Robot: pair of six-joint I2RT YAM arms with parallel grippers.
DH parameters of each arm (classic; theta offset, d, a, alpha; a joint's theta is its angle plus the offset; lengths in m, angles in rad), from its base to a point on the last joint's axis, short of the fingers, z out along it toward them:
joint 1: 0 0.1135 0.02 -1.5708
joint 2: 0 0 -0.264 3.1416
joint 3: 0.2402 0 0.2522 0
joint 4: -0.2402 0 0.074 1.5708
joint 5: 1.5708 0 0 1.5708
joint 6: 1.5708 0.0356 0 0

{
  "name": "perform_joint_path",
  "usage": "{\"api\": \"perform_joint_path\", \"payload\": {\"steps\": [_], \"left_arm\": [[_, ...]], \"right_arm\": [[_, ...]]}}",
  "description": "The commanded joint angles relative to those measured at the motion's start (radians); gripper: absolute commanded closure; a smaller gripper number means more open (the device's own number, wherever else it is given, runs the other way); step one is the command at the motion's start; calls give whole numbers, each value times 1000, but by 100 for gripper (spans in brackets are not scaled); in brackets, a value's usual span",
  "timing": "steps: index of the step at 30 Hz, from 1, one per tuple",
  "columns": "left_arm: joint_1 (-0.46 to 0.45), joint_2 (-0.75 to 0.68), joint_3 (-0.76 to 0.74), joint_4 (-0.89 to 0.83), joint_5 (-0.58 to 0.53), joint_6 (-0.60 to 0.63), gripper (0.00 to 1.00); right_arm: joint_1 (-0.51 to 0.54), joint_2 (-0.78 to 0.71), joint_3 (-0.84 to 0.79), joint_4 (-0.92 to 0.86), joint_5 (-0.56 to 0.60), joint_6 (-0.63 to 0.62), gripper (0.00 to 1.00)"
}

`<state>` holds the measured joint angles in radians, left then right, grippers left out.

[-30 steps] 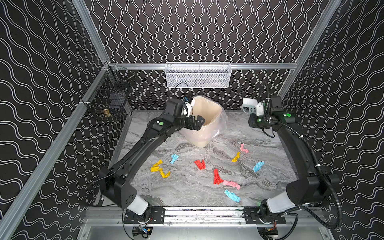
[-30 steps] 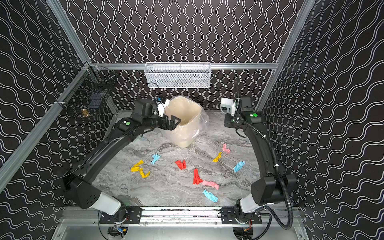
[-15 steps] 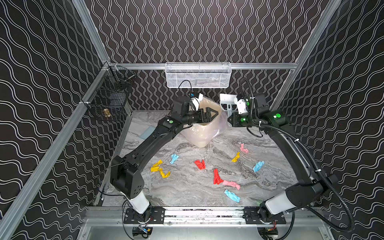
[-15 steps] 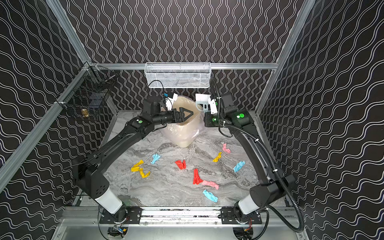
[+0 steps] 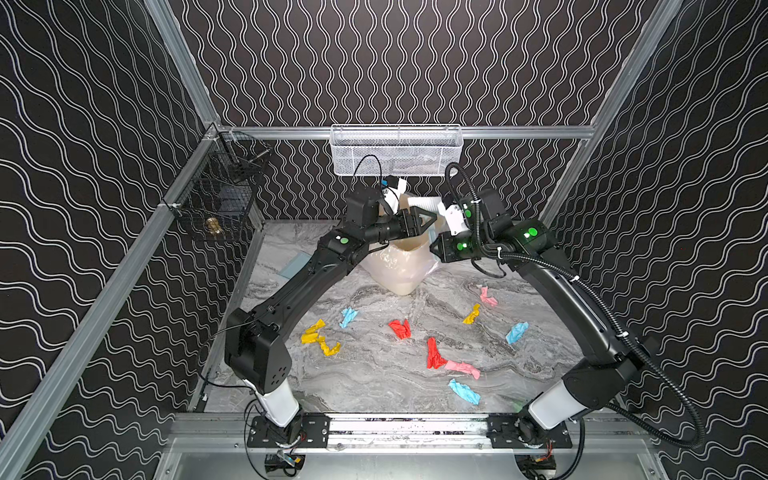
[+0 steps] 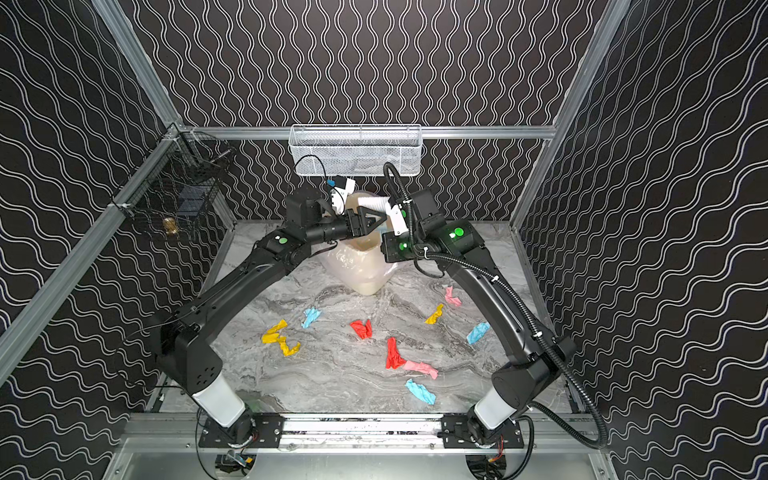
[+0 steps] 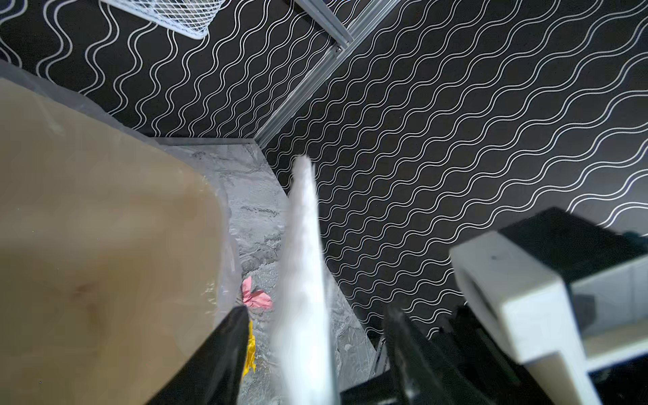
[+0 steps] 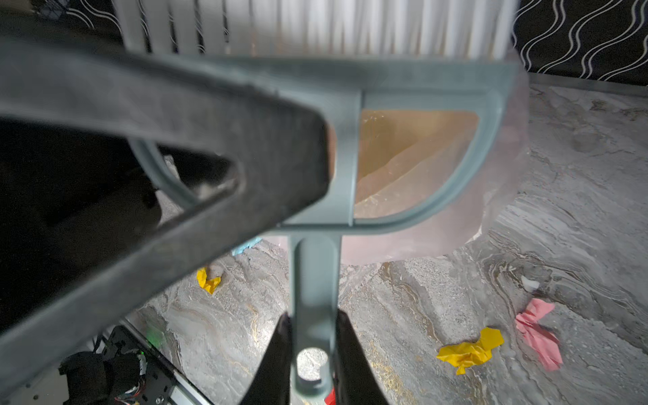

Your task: Sweep away the paper scraps from the table

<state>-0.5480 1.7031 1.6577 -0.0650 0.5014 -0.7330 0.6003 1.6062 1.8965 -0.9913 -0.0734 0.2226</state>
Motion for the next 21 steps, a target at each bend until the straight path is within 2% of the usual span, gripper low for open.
{"api": "perform_joint_path", "payload": {"steps": [1,5,10,12,15,18,21], "left_arm": [[1,6,19,-21,-17,1,56],[2,4,17,-30,-26,-8,79],[6,6,16,-37,-27,-29,100],[8,3,13,-33,-35,-41,100],[16,-11,-6,13,-39,-82,100],[28,-31,-49,109,-50,-152,100],[27,-40,-67,195,-67,-209,100]], "right_arm": [[10,4,15,-28,35,-12,87],[16,8,26,-35,45,-17,86],[17,11,51,-33,52,-23,85],[16,12,64,-35,50,-22,82],[14,-9,46,-3,34,-16,72],[1,-79,-24,94,-10,1,52],[-60,-173,-152,245,-119,63,34]]}}
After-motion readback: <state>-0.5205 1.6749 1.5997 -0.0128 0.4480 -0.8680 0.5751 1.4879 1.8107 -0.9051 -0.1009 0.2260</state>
